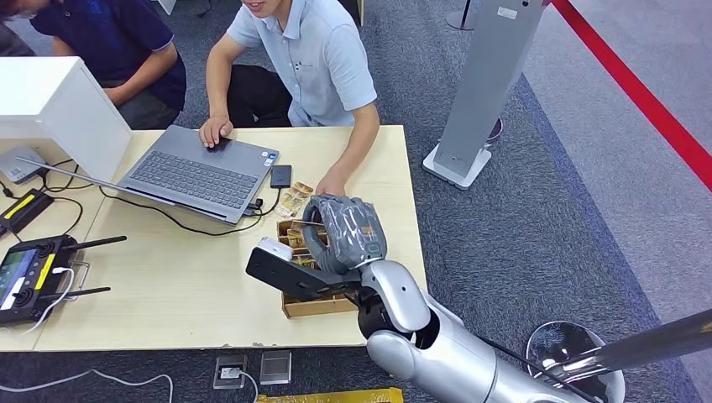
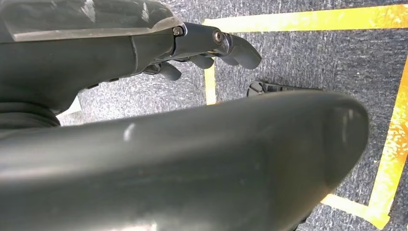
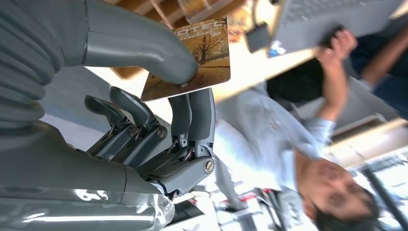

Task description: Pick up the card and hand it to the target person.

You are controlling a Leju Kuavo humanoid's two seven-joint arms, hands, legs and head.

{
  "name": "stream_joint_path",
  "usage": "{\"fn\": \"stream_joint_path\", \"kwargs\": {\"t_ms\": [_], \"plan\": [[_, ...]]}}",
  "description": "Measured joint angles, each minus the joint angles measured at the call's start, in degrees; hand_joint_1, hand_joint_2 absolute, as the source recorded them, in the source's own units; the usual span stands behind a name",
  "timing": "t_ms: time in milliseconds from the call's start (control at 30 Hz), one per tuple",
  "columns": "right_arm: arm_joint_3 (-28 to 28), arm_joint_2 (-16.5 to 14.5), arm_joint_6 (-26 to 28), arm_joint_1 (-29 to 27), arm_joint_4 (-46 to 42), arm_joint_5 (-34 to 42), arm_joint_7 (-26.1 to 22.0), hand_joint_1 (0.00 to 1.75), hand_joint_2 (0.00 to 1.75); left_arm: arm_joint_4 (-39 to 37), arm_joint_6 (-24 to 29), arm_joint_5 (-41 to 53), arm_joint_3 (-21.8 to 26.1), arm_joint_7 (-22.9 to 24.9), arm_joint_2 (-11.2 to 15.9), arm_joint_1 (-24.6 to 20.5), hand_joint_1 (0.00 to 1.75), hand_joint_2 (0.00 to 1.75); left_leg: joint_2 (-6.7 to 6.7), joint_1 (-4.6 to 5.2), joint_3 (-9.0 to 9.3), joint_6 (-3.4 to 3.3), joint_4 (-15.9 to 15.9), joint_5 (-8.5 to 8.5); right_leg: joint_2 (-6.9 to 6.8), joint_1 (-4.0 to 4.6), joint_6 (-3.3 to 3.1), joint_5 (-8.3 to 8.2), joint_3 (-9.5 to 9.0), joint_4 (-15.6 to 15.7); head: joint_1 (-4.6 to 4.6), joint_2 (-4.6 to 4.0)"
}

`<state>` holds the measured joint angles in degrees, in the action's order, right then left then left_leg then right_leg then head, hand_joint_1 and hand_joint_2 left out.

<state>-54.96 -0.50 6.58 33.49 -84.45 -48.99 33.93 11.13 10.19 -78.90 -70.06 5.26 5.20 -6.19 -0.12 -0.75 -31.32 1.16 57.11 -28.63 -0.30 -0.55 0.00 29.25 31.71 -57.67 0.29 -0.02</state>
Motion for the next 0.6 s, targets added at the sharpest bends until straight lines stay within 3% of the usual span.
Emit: {"fn": "stream_joint_path", "kwargs": {"t_ms": [300,600], "plan": [[-0.9,-6.81,4.45,14.93,23.14,4.94,-12.58,1.75,1.75,0.0,-0.86,1.68,-0.09,-1.05,0.05,-0.25,0.0,0.0,-0.03,0.0,-0.03,0.0,0.0,0.05,-0.07,0.0,0.0,0.0,0.01,-0.09,-0.03,0.0],[-2.31,-11.72,3.72,22.99,43.98,4.7,-15.15,1.75,1.75,0.0,-1.3,2.1,-0.67,-1.2,0.34,-0.71,0.0,0.0,-0.04,0.0,-0.08,0.0,0.01,0.05,-0.08,0.0,0.0,0.0,0.07,-0.08,0.06,0.0]]}}
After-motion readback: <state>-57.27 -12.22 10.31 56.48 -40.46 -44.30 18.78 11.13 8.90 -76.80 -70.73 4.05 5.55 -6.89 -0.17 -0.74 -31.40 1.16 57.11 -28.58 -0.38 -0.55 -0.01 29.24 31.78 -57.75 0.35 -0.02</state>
